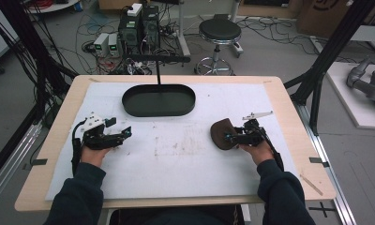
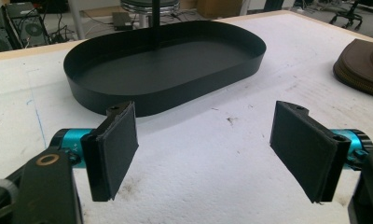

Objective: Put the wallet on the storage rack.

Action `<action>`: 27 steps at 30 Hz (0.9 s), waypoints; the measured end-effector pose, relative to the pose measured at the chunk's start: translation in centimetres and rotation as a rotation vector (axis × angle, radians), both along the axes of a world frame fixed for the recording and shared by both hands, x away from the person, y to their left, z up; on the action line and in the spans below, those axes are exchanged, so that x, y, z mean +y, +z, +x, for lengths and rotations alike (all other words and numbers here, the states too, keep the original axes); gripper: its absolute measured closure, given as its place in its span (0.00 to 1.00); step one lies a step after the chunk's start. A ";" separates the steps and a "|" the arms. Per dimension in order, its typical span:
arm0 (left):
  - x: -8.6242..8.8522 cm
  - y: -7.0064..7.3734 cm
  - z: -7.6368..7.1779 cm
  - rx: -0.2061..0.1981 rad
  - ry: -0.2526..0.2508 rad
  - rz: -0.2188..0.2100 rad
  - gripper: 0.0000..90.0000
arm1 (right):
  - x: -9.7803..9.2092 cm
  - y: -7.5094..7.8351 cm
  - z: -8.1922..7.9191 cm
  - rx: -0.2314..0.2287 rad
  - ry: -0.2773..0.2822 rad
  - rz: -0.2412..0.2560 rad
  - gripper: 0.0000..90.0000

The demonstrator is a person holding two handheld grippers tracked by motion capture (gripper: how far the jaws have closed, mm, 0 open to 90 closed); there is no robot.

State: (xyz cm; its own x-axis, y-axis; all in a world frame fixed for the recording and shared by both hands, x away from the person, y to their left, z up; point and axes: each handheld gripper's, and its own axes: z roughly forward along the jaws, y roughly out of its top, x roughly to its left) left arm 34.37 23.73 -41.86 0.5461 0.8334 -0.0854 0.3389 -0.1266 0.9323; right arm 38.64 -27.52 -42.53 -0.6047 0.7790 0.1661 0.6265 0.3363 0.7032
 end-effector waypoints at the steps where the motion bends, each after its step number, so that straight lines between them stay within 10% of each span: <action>1: 0.0 0.0 0.0 0.000 0.000 0.000 0.26 | 0.3 0.3 -0.2 -0.032 0.012 -0.025 0.55; 9: 0.0 0.0 0.0 -0.003 -0.002 -0.004 0.26 | 1.2 1.5 -1.1 -0.139 0.055 -0.051 0.68; 18: -0.1 0.0 0.0 0.000 -0.009 -0.003 0.26 | 1.0 1.6 -0.9 -0.115 0.129 0.091 0.67; 27: 0.0 0.0 0.0 0.000 -0.014 0.001 0.26 | 1.6 1.3 -1.0 -0.118 0.149 0.060 0.65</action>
State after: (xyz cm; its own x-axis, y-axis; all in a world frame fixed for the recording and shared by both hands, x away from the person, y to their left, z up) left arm 34.37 23.69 -41.89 0.5579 0.8255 -0.0848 0.3375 -0.1324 0.9320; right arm 37.60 -25.91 -41.25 -0.7304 0.6704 0.1309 0.4852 0.3742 0.7903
